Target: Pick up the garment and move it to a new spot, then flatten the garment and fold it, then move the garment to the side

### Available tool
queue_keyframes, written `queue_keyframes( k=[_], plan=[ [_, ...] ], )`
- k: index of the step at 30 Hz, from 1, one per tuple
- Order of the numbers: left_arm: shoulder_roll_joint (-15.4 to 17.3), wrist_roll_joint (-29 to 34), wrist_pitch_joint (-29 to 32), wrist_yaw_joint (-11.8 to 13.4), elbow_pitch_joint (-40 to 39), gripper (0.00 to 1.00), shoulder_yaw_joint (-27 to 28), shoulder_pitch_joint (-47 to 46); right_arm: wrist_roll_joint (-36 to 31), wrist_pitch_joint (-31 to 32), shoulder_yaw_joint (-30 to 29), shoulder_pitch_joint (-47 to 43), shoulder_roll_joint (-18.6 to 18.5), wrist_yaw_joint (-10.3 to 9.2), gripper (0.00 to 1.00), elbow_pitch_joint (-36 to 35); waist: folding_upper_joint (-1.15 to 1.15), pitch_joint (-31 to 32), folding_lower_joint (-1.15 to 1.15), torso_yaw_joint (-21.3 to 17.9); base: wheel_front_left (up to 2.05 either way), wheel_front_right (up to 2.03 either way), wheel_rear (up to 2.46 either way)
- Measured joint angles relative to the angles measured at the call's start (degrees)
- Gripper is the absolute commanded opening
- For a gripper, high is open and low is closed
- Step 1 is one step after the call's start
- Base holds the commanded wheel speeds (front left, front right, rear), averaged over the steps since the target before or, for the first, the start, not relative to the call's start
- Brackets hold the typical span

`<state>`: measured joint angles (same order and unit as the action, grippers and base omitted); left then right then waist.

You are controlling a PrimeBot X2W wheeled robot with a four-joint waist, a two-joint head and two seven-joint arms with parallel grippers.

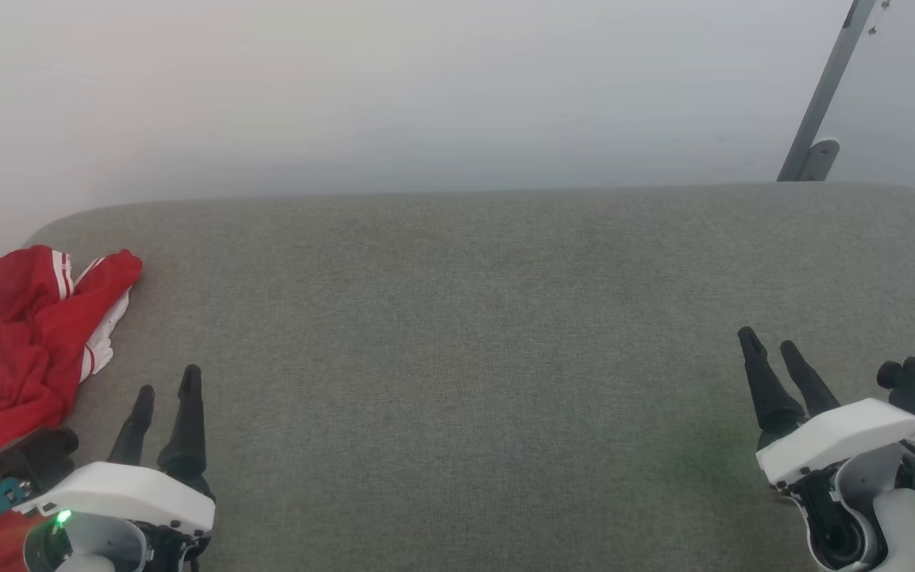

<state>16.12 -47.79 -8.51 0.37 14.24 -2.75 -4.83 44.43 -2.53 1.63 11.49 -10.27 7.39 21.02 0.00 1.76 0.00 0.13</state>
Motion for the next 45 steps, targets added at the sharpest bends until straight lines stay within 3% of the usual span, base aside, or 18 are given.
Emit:
queue_keyframes(
  k=[17,45],
  plan=[
    [0.44,9.6,-2.32,-1.24,0.52,1.0,1.22,-0.16,-8.91,-0.98,-1.62,-0.25,-0.24,0.01,1.0,-1.23,0.0,0.15,0.0,-0.12,0.0,0.0,0.0],
    [1.49,19.7,-5.38,-1.64,0.24,1.0,0.81,-0.04,-19.96,-1.67,-1.82,-0.76,-0.15,0.03,1.0,-4.05,0.0,0.47,0.0,-0.35,0.0,0.0,0.0]
  ],
)
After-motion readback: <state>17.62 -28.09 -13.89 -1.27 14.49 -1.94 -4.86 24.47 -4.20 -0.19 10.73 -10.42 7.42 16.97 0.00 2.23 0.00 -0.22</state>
